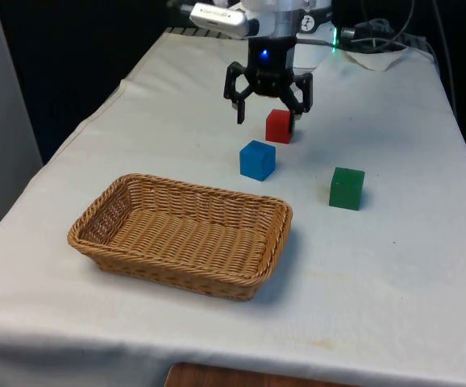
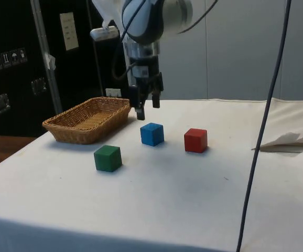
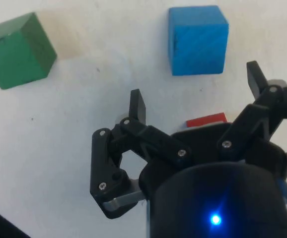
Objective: Pick up exactly two blocks and place them into the basket.
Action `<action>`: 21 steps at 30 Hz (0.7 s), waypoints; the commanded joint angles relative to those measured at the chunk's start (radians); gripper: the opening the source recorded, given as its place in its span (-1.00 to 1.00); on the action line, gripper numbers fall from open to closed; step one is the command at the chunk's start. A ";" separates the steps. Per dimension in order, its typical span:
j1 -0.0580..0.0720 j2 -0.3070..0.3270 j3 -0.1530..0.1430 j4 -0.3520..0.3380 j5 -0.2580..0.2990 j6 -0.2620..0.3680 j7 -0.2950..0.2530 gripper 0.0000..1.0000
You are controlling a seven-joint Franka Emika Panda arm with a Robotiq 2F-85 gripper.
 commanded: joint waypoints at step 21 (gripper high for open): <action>-0.053 0.163 0.049 0.055 0.331 0.015 -0.199 1.00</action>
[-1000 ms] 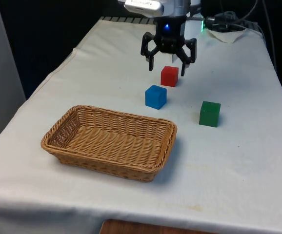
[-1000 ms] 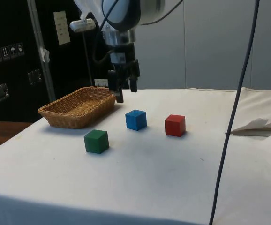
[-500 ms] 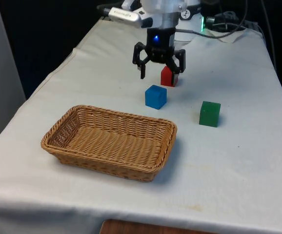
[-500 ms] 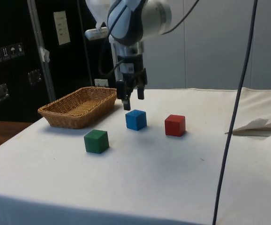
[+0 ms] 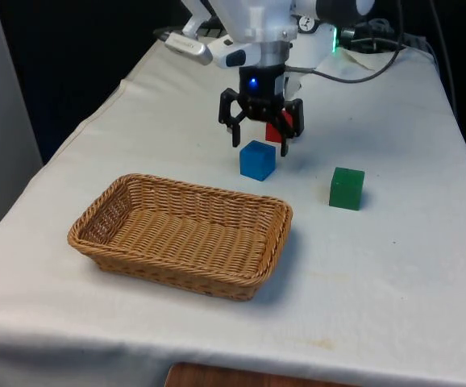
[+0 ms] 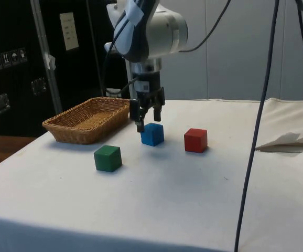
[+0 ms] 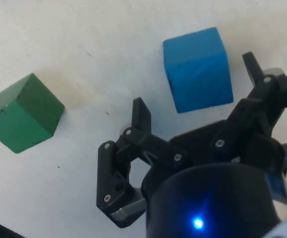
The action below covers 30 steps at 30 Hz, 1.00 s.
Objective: Pick up exactly two blocks and place them into the basket.
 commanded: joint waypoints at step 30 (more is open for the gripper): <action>-0.013 0.066 0.030 0.009 0.082 0.014 -0.035 -0.29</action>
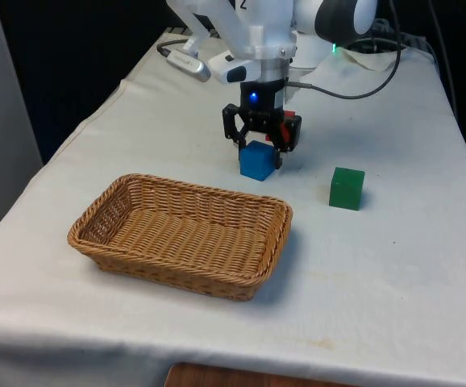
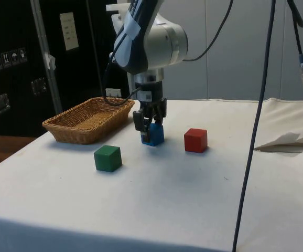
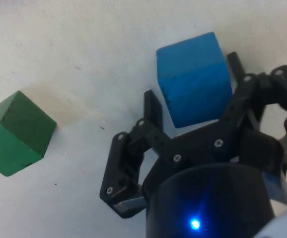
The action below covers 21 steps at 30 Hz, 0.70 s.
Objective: Pick up exactly two blocks and place them into the basket.
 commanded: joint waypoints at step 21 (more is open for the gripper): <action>0.029 -0.048 -0.045 -0.021 -0.033 -0.010 0.018 -1.00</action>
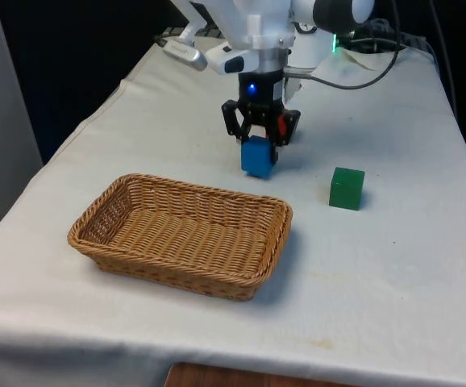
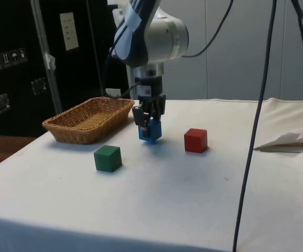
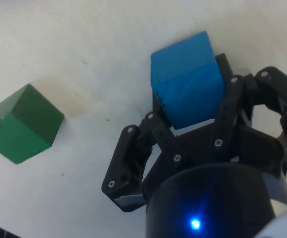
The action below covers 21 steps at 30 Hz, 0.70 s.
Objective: Pick up exactly two blocks and place them into the basket.
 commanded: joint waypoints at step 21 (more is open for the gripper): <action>0.018 -0.131 -0.064 0.005 -0.172 -0.028 0.128 -1.00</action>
